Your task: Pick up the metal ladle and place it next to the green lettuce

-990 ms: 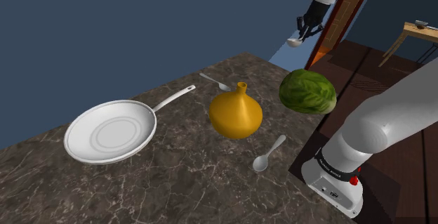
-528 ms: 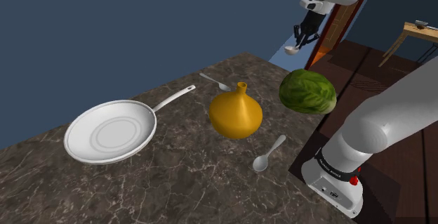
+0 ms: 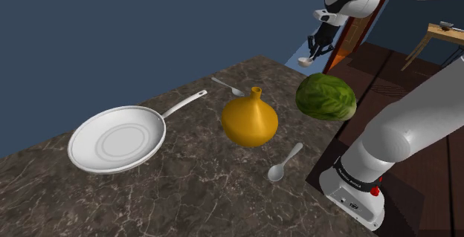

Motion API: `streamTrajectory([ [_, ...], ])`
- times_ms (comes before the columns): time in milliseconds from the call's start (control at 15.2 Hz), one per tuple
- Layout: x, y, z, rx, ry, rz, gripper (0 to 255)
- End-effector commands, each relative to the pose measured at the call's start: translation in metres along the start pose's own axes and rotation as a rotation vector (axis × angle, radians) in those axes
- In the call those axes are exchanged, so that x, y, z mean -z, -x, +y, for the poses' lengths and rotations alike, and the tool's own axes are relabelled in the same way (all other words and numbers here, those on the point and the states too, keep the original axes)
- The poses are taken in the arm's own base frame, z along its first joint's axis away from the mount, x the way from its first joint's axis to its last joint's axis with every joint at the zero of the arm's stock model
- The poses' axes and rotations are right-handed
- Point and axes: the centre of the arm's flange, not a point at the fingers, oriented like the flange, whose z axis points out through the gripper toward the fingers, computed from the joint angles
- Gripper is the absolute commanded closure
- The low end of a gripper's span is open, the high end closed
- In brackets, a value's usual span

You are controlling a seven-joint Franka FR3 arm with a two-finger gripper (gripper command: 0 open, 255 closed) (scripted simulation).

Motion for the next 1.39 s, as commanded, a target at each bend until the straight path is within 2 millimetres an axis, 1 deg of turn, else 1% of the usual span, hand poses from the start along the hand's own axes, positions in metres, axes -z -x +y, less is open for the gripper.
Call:
streamTrajectory([
  [0,-0.011,0.0,-0.001,0.0,0.0,0.0,255],
  [1188,-0.106,0.003,-0.011,0.0,0.0,0.0,255],
  [1320,-0.106,0.003,-0.011,0.0,0.0,0.0,255],
])
